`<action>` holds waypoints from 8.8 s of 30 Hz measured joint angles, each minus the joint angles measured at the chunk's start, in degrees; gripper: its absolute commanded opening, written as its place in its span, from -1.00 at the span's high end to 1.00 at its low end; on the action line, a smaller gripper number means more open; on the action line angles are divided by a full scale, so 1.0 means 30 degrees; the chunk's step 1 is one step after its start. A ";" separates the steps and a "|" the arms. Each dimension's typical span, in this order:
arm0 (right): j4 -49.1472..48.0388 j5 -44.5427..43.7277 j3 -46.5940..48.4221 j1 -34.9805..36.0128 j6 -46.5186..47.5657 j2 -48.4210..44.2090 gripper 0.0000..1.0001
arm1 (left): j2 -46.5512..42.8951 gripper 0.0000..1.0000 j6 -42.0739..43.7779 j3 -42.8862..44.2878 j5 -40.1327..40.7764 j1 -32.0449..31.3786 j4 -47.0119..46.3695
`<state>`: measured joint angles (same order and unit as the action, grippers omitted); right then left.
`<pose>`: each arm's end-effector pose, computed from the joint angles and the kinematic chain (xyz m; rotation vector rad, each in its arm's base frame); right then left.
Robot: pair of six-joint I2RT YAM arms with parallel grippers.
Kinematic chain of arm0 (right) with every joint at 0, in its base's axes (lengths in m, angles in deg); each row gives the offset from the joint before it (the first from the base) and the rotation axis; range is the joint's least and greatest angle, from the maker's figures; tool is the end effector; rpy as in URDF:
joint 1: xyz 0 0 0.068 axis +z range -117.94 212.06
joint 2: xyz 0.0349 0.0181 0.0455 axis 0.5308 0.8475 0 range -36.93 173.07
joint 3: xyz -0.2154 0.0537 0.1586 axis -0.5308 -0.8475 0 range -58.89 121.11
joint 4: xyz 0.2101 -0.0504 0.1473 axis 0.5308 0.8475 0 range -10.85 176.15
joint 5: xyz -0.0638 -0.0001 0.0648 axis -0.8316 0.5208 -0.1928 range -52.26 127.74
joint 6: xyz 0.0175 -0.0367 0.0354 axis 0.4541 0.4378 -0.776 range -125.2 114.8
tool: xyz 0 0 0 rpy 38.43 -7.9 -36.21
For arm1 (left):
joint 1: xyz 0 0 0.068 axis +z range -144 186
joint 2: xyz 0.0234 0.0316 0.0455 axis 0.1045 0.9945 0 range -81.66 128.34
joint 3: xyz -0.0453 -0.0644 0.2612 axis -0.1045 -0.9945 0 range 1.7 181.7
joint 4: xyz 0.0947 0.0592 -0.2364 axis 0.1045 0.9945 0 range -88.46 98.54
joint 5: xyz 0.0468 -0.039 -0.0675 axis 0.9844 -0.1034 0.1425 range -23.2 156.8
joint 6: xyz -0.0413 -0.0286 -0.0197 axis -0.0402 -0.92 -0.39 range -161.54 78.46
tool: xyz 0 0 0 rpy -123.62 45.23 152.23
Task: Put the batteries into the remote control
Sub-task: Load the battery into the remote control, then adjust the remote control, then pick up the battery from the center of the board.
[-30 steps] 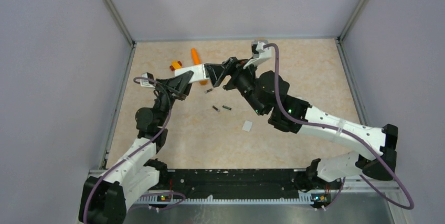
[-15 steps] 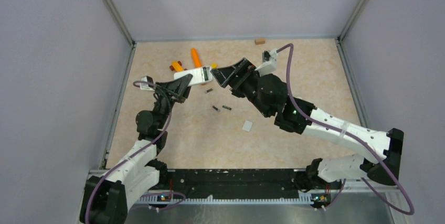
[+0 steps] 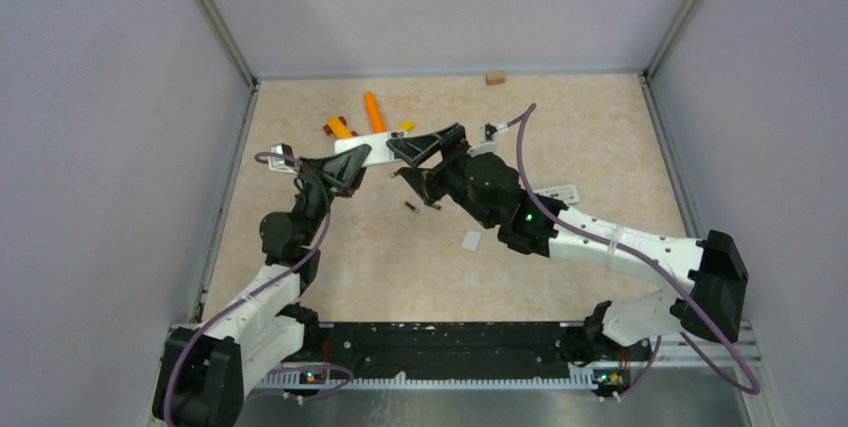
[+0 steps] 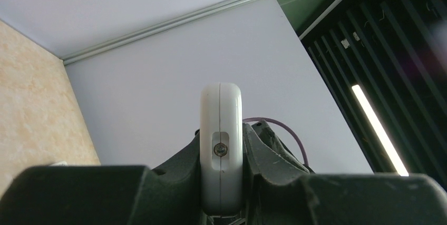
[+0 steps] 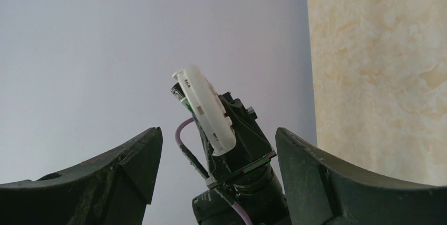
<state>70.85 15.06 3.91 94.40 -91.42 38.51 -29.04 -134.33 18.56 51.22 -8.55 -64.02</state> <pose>0.1573 0.2702 0.3659 0.7348 1.7770 1.5842 0.1792 -0.0564 0.2827 -0.5494 1.1343 -1.8046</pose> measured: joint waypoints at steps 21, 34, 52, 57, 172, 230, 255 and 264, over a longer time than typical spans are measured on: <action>-0.0984 -0.0495 0.0605 -0.0255 -0.1326 0.0794 -0.40 | 0.0678 1.00 0.0503 -0.0313 -0.0685 0.0022 -0.1508; -0.0954 -0.0459 0.0605 -0.0459 -0.1355 0.1020 -0.24 | 0.0678 1.00 0.0714 -0.0313 -0.0889 0.0073 -0.1734; -0.1013 -0.0481 0.0597 -0.0474 -0.1508 0.1020 -0.34 | 0.0685 1.00 0.1865 -0.0262 -0.1326 0.0109 -0.2157; -0.1151 -0.0481 0.0561 -0.0474 -0.1501 0.1020 -0.20 | 0.0765 1.00 0.1974 -0.0255 -0.1421 0.0138 -0.2331; -0.2637 1.8520 -0.2601 -0.5370 1.6130 -0.2237 0.31 | 0.2521 1.00 0.5508 0.7031 -1.6611 0.0175 0.4940; 0.2040 0.9136 -0.2200 -0.5770 2.2309 0.3963 0.01 | 0.0153 1.00 1.7996 0.9020 0.5595 0.0226 2.7350; 1.0775 0.7140 0.9857 -0.3446 2.6585 1.5883 0.31 | -0.2382 1.00 1.8076 0.9457 1.0003 0.0342 2.9026; 1.1781 0.5705 1.0703 -0.3373 2.5828 1.6509 1.00 | -0.2390 1.00 1.8068 0.9457 0.9945 0.0342 2.9026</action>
<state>106.20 32.18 36.02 84.28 -13.94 88.04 -36.20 -80.13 46.93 81.06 -7.52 23.06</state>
